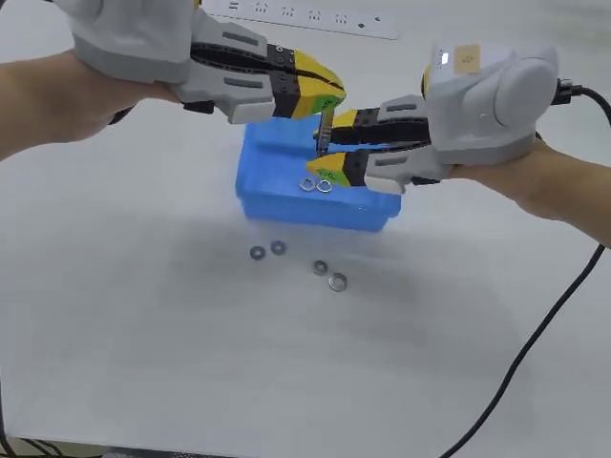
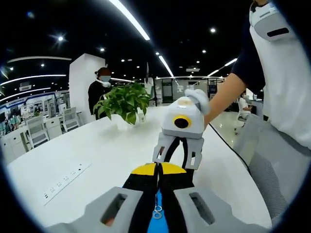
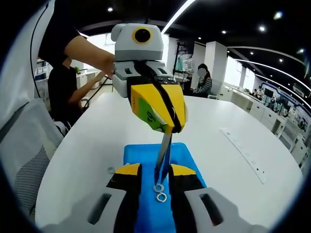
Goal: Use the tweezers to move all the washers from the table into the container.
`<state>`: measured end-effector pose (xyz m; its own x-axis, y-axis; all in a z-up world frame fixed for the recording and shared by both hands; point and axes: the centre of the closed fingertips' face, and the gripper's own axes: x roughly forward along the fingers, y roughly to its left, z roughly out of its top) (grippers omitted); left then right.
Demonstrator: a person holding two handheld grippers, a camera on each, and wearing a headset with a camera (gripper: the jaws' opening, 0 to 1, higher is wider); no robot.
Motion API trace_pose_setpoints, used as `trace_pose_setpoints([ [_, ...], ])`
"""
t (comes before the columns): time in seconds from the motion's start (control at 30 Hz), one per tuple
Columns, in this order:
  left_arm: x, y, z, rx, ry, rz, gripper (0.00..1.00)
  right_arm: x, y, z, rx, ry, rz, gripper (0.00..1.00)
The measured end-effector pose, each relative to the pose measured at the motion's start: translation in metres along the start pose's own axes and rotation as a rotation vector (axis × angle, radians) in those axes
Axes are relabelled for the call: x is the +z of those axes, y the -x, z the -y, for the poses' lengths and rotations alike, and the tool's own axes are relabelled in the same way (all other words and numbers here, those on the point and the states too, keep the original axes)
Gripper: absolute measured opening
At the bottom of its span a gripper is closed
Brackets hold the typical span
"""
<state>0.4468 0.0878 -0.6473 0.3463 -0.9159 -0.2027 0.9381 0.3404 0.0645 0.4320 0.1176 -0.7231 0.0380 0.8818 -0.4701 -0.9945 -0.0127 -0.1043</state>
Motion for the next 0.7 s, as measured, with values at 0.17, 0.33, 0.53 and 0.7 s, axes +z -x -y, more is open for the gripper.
trace_pose_setpoints([
  [0.17, 0.001, 0.006, -0.007, 0.018, -0.008, 0.007, 0.04, 0.003, 0.005, 0.005, -0.040, -0.008, 0.007, 0.28],
  [0.33, 0.006, 0.012, -0.005, 0.032, -0.012, 0.013, 0.04, 0.007, 0.014, 0.007, -0.091, -0.030, 0.033, 0.34],
  [0.53, 0.007, 0.024, -0.001, 0.042, -0.033, 0.005, 0.04, 0.011, 0.034, 0.007, -0.162, -0.057, 0.066, 0.44],
  [0.7, 0.012, 0.038, 0.001, 0.062, -0.041, 0.014, 0.04, 0.011, 0.053, 0.008, -0.216, -0.131, 0.096, 0.49],
])
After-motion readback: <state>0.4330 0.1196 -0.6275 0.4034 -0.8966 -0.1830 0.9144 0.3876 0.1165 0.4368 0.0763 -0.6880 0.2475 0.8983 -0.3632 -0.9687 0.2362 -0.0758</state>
